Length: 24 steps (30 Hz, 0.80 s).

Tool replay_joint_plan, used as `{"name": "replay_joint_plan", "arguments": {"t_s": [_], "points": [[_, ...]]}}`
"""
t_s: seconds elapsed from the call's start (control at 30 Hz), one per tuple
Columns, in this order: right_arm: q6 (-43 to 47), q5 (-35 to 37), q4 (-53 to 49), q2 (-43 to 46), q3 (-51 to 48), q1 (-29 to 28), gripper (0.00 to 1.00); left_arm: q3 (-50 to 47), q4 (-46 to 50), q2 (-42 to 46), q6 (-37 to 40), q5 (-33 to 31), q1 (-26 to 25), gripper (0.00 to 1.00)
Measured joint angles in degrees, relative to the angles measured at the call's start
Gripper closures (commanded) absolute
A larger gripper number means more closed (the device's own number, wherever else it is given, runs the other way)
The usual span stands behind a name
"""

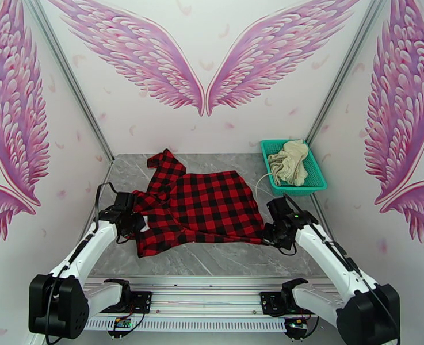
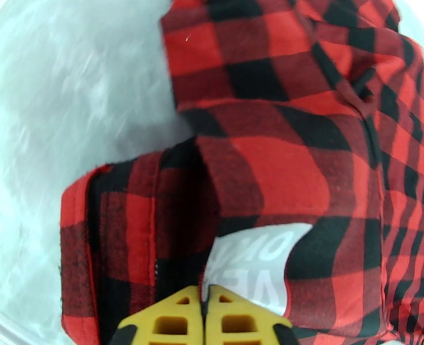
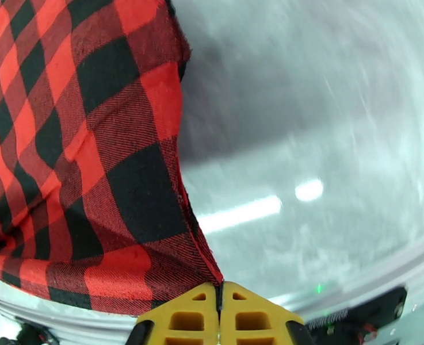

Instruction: Fold and stack the mixed laundry pile

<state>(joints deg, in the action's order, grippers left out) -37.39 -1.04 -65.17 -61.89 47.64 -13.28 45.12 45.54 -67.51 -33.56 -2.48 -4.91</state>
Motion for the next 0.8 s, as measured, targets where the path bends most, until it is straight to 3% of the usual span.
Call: {"name": "replay_joint_plan", "arguments": {"t_s": [0.17, 0.37, 0.53, 0.8], "points": [[-0.28, 0.24, -4.79, 0.63, 2.23, 0.00, 0.45, 0.66, 4.07, 0.39, -0.15, -2.84, 0.42, 0.45], [2.10, 0.81, -2.45, -8.48, 13.42, -1.11, 0.46, 8.83, 4.66, -1.66, 2.84, -2.69, 0.37, 0.59], [5.27, 1.25, 5.46, -24.50, 23.96, -4.26, 0.47, 16.76, -2.69, -14.23, 4.00, 0.66, -1.38, 0.64], [8.66, 1.29, 13.70, -52.35, 42.64, -4.52, 0.55, 32.81, -9.77, -39.93, 4.02, 4.15, -2.56, 0.74]]}}
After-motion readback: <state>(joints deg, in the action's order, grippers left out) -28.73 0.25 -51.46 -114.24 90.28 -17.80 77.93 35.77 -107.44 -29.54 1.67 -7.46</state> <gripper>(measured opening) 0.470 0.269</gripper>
